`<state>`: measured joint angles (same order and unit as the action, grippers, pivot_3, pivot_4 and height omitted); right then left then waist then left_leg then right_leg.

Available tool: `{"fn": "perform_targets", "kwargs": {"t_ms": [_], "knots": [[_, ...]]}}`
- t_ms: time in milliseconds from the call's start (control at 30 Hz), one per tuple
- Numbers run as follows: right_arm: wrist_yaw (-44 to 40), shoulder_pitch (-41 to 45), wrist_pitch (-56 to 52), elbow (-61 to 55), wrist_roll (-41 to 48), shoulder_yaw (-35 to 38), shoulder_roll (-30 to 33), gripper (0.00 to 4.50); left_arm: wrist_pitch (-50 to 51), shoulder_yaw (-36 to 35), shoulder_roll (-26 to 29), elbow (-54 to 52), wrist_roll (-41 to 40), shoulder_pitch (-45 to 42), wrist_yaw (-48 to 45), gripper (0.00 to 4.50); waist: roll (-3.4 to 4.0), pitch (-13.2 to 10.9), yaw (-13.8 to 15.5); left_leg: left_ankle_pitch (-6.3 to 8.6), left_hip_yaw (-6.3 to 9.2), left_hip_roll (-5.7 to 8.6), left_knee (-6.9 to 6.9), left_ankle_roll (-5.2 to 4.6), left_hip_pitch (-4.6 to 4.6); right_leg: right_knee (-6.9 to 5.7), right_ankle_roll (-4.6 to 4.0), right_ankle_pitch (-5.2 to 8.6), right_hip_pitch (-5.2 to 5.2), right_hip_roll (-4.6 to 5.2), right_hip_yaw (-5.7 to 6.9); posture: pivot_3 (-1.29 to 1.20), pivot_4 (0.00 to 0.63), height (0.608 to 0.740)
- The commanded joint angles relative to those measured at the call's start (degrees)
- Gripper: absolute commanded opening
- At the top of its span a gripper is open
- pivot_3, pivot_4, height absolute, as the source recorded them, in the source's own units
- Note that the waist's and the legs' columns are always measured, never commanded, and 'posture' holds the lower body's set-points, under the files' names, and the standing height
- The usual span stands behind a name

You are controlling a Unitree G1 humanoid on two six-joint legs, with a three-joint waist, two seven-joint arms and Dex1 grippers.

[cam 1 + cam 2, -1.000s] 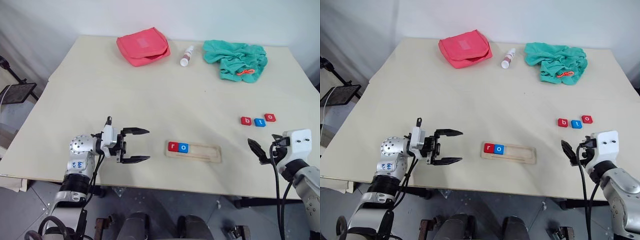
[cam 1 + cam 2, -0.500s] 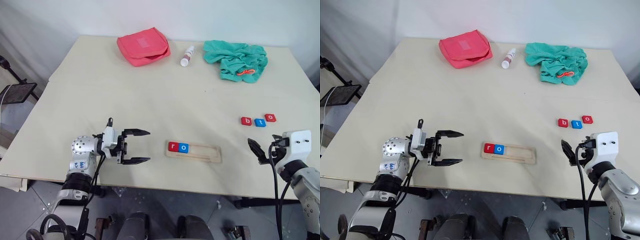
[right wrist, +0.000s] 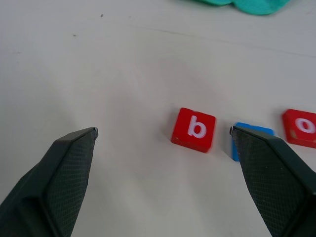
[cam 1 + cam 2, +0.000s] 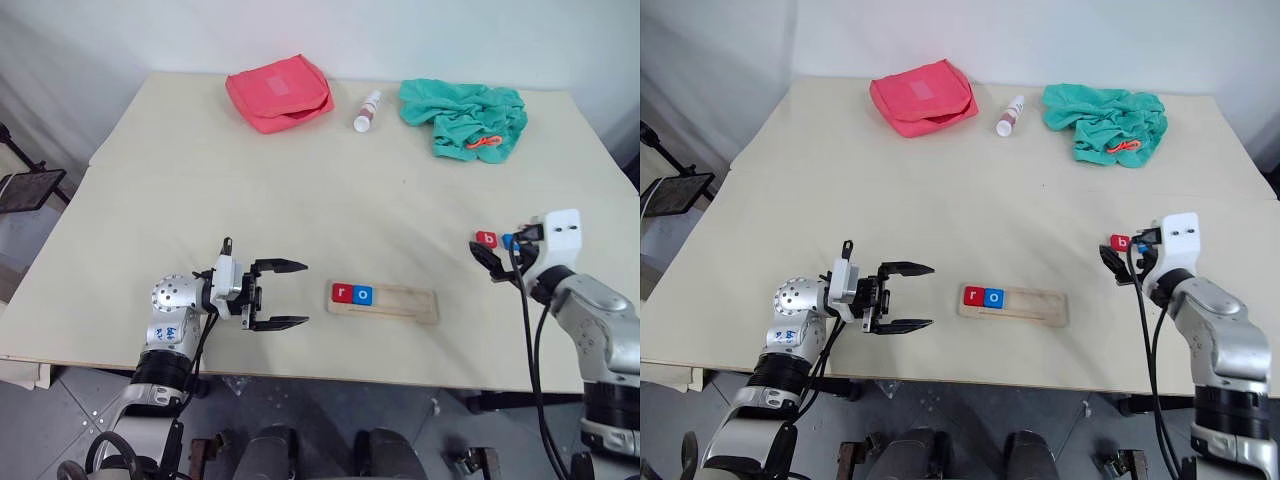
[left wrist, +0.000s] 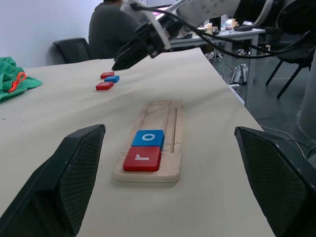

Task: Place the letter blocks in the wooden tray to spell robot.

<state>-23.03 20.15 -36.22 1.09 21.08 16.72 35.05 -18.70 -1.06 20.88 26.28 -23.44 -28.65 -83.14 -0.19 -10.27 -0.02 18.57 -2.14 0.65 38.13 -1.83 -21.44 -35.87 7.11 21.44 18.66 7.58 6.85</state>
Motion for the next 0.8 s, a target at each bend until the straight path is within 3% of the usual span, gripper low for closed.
{"fn": "perform_targets", "kwargs": {"t_ms": [33, 367, 800], "knots": [[-2.2, 4.0, 5.4, 7.3, -2.8, -1.6, 1.1, 4.50, 0.3, 0.0, -0.1, -3.7, -0.9, 1.0, 1.2, 4.46, 0.00, 0.0, 0.0, 0.00, -0.01, 0.00, 0.00, 0.00, 0.00, 0.00, 0.00, 0.00, 0.00, 0.00, 0.00, 0.00, 0.150, 0.740], [-3.7, 10.9, 13.7, 22.7, -7.2, -4.6, -0.2, 4.50, 1.6, -0.2, 0.6, -8.0, -1.1, 4.0, 3.3, 4.46, 0.00, 0.0, -0.2, 0.00, -0.01, 0.00, 0.01, 0.00, -0.03, 0.00, 0.00, 0.00, 0.02, 0.03, 0.00, 0.00, 0.150, 0.740], [-1.5, 11.7, 8.9, 24.6, -6.7, -3.5, -3.8, 4.50, 1.7, -0.1, 0.7, -9.1, -0.8, 4.6, 4.7, 4.46, 0.00, 0.0, -0.2, 0.00, 0.00, -0.01, 0.02, 0.00, -0.02, 0.00, 0.00, 0.00, 0.00, 0.02, 0.00, 0.00, 0.150, 0.740]]}}
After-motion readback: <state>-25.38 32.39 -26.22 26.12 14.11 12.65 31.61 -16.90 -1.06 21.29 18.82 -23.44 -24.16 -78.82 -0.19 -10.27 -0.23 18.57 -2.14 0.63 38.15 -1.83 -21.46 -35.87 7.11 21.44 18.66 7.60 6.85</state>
